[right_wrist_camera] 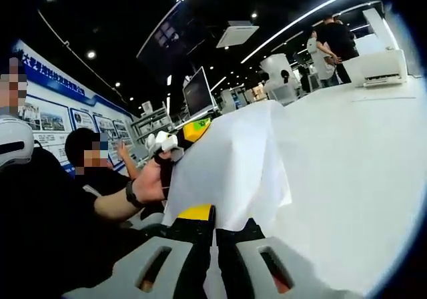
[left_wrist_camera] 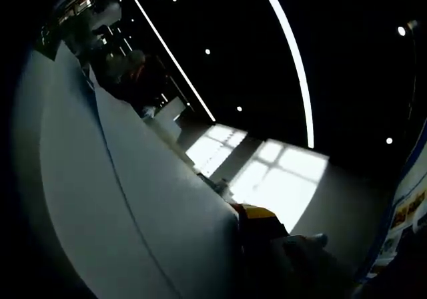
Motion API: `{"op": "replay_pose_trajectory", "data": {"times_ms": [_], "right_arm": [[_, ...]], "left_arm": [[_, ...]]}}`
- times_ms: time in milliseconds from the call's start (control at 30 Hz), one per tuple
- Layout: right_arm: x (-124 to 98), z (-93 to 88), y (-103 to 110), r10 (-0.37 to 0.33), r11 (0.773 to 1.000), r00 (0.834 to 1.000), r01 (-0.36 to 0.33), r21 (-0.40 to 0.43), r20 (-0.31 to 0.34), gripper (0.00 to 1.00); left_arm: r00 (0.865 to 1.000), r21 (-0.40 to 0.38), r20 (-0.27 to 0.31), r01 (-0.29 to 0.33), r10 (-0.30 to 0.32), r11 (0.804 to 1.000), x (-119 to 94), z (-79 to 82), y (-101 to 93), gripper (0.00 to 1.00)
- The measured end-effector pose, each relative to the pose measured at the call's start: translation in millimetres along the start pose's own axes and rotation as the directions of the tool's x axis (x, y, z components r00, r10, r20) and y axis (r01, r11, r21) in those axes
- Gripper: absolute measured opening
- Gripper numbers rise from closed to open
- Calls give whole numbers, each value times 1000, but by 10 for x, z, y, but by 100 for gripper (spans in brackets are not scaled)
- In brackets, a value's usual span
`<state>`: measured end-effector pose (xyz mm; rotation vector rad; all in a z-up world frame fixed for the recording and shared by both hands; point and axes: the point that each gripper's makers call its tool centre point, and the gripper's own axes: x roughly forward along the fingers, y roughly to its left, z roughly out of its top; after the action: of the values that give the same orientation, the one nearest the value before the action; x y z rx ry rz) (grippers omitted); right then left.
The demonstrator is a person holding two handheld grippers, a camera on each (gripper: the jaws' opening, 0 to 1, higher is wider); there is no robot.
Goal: Organize the stack of printing papers by aligning and flattening the scattered papers on the table
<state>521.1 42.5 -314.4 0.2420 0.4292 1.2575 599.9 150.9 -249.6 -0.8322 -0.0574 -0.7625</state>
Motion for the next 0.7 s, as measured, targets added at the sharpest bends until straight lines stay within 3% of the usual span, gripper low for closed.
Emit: {"op": "replay_pose_trajectory", "data": {"times_ms": [700], "right_arm": [[12,-8,-22,-10,999,1000,10,-31,2,5]], "left_arm": [[1000,19,14,3,-3,1000,-14,34,6,9]]}}
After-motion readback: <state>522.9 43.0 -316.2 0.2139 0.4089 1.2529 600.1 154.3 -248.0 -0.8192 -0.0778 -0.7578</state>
